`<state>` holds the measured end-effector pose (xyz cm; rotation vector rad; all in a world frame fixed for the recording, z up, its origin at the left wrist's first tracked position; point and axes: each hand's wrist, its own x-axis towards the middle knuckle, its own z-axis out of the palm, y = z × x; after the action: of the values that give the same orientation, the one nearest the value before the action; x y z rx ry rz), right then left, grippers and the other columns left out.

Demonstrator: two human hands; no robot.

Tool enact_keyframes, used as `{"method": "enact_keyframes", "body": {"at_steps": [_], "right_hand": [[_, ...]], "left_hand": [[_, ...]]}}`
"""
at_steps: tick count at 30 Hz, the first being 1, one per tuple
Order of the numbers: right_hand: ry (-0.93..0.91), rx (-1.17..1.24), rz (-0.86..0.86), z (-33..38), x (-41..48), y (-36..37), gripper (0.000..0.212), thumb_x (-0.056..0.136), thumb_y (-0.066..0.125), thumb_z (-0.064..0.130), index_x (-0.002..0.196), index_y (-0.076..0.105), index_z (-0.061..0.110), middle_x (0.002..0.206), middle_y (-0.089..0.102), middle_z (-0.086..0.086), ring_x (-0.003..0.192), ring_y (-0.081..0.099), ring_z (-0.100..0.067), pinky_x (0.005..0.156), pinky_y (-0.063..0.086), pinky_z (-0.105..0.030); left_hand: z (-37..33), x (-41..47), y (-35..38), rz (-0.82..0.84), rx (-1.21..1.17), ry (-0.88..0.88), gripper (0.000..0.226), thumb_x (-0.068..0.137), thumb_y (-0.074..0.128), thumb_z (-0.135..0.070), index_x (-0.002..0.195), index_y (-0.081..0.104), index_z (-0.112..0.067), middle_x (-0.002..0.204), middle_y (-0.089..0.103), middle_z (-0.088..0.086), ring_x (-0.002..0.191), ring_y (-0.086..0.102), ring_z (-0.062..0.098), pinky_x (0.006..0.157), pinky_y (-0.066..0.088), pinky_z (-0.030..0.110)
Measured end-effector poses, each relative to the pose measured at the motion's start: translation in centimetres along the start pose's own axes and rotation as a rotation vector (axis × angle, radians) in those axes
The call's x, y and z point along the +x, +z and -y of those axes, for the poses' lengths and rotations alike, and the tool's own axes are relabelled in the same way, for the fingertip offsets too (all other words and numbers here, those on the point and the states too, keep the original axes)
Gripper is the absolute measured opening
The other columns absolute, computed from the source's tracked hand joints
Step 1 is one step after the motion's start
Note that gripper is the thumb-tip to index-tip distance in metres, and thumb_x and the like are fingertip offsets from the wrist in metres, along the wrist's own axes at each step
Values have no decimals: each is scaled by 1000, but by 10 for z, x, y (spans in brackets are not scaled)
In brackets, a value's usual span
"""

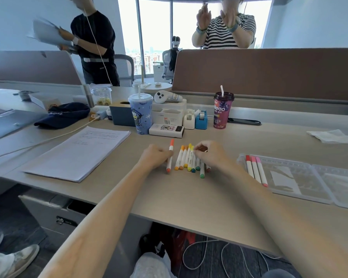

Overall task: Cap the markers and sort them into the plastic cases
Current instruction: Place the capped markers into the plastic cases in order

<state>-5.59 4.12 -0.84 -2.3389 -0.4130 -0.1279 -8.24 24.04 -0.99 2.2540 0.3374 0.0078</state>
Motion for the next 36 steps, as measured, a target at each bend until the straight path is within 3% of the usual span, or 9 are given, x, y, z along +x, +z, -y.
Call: {"method": "enact_keyframes", "body": {"at_steps": [6, 11, 20, 25, 30, 36], "right_hand": [[9, -113, 95, 8, 6, 15, 22, 93, 57, 21, 111, 69, 19, 112, 65, 1, 95, 59, -12, 87, 51, -32], [-33, -199, 165, 12, 11, 16, 18, 93, 57, 22, 105, 71, 20, 104, 66, 1, 91, 60, -13, 84, 51, -32], [5, -286, 214, 30, 22, 27, 17, 89, 63, 38, 86, 69, 22, 80, 69, 4, 76, 65, -11, 75, 55, -34], [99, -371, 174, 44, 26, 38, 27, 81, 64, 43, 79, 69, 16, 70, 70, -1, 70, 67, -17, 72, 56, -36], [141, -428, 190, 52, 28, 43, 26, 78, 64, 41, 77, 61, 15, 73, 63, -3, 75, 63, -20, 60, 44, -29], [173, -454, 151, 54, 28, 41, 30, 78, 65, 45, 72, 52, 18, 69, 58, 0, 71, 59, -19, 55, 39, -25]], "left_hand": [[14, -8, 1, -17, -135, 53, 24, 88, 60, -34, 89, 70, -12, 77, 67, 1, 66, 58, 13, 66, 46, 26], [12, -4, 7, 20, -83, 68, 32, 89, 59, -34, 96, 71, -6, 77, 61, 5, 69, 52, 15, 67, 43, 27], [16, 3, 1, 9, -103, 36, 31, 89, 59, -35, 97, 72, -8, 94, 69, 12, 72, 53, 16, 70, 44, 28], [20, 2, -5, -4, -165, 17, 32, 88, 60, -34, 92, 72, -4, 81, 66, 9, 66, 51, 16, 64, 41, 27], [23, 3, -7, 3, -212, 4, 24, 88, 61, -31, 81, 69, -10, 72, 65, 2, 62, 51, 14, 62, 41, 24], [23, -1, -10, -3, -230, 3, 22, 90, 60, -31, 85, 67, -10, 61, 57, -3, 53, 50, 8, 53, 38, 21]]}}
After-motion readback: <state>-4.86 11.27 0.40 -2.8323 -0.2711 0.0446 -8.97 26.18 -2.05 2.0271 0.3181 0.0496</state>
